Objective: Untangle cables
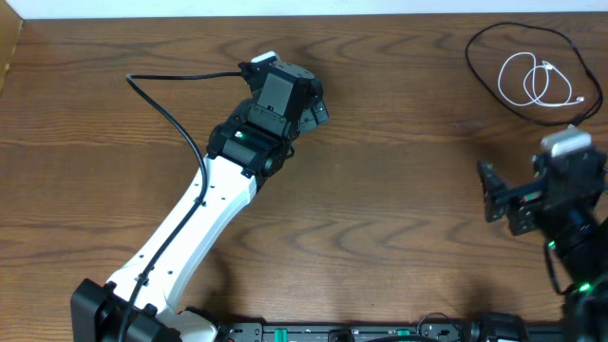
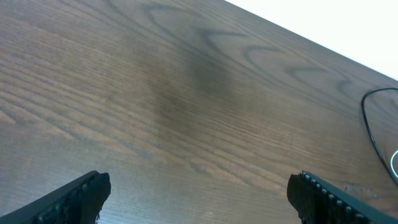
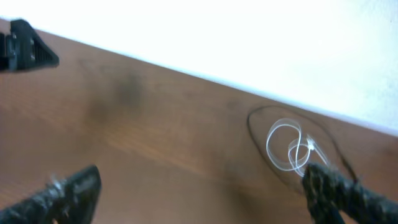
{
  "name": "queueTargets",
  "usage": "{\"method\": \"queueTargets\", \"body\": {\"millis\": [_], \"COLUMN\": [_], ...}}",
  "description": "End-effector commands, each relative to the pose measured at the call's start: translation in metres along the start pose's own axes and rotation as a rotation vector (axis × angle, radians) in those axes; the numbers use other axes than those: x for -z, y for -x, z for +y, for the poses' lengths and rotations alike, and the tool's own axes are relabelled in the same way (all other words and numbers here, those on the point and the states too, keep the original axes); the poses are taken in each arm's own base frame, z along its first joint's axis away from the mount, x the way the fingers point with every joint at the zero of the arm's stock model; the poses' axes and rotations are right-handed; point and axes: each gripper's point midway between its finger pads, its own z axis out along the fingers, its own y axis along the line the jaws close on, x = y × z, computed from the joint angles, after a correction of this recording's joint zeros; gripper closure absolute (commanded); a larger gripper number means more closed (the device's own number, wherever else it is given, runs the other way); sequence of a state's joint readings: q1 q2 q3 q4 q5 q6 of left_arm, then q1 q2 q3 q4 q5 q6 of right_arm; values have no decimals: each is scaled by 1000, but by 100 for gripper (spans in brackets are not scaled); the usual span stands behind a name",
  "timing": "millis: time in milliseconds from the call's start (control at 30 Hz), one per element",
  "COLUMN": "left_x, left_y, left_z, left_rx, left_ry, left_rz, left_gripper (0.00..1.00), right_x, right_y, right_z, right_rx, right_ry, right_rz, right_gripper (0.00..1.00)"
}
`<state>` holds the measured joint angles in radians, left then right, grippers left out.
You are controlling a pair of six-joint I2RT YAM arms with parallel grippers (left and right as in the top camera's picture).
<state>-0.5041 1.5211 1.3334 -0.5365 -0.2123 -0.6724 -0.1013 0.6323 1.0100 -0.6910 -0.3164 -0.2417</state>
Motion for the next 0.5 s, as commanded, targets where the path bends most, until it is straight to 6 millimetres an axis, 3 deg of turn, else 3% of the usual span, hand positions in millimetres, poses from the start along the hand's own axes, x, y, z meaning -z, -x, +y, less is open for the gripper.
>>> {"method": "queueTargets", "body": {"millis": [0,233,467], "left_x": [-1,-1,-1], "left_y": [2,2,2], "left_z": [2,2,2], "left_rx": [-12,-12,-12], "left_ry": [11,11,11], "left_rz": [-6,-6,-6], "left_gripper": [4,4,4], "right_x": [-7,-21,-21], "right_y": [-27,-62,-89], "right_z": [3,7,21], "right_rx": [-1,53,108], "right_ry": [-27,-66,-73], "right_rz": [-48,-219,-376], "right_gripper": [1,1,1]}}
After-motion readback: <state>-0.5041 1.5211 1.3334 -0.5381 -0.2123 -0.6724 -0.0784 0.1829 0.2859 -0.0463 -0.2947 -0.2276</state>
